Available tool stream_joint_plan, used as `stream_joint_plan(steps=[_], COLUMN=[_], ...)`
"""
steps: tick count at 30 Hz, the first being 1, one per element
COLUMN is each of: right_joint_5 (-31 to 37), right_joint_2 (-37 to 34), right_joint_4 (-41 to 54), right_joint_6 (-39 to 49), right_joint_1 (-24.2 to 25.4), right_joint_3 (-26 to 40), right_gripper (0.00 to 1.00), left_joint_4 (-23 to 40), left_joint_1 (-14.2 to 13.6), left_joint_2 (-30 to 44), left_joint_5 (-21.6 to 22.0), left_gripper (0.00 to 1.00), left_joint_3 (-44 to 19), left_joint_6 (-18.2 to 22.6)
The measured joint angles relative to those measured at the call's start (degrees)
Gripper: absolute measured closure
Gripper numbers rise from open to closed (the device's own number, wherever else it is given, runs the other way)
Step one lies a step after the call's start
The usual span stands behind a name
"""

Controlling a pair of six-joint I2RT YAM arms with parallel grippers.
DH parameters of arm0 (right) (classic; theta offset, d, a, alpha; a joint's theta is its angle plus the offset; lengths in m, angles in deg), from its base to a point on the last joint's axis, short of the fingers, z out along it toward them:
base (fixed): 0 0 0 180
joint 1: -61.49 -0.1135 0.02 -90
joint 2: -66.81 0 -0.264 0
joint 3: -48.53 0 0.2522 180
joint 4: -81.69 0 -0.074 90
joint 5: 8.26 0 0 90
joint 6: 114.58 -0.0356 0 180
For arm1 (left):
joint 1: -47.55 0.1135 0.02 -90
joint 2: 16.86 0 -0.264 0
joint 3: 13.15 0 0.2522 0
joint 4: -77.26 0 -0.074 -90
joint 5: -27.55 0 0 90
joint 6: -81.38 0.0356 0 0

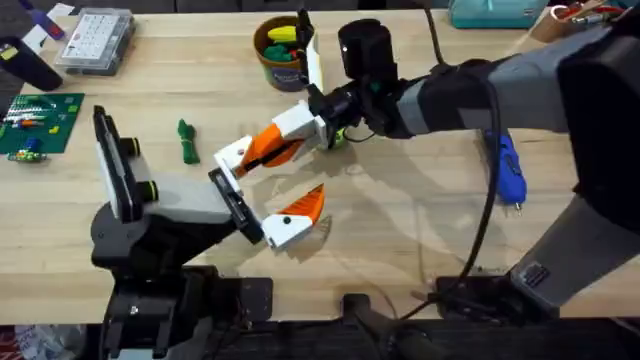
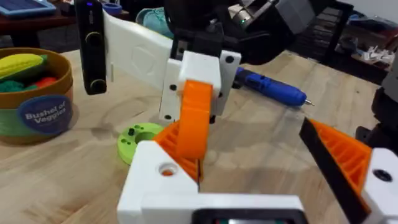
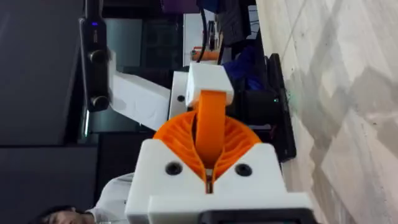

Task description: Pick up the gripper from the table and insert it into the empty holder that is missing its gripper. Then pick up a screw, insert it into the mounting hole, and use the screwdriver to tighten it. Finally, clean up the table by picking up the vegetable and placing it into the bucket.

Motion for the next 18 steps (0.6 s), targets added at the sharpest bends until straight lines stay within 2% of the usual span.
stream_joint_plan(steps=[18], right_joint_5=[0.43], right_joint_2=[0.0], right_joint_4=[0.04], right_joint_6=[0.0], right_joint_1=[-0.09], right_joint_3=[0.13], right_gripper=[0.992], left_joint_4=[-0.06], left_joint_1=[0.0], left_joint_2=[0.0], left_joint_5=[0.26], left_gripper=[0.013], left_joint_3=[0.0], left_joint_6=[0.0])
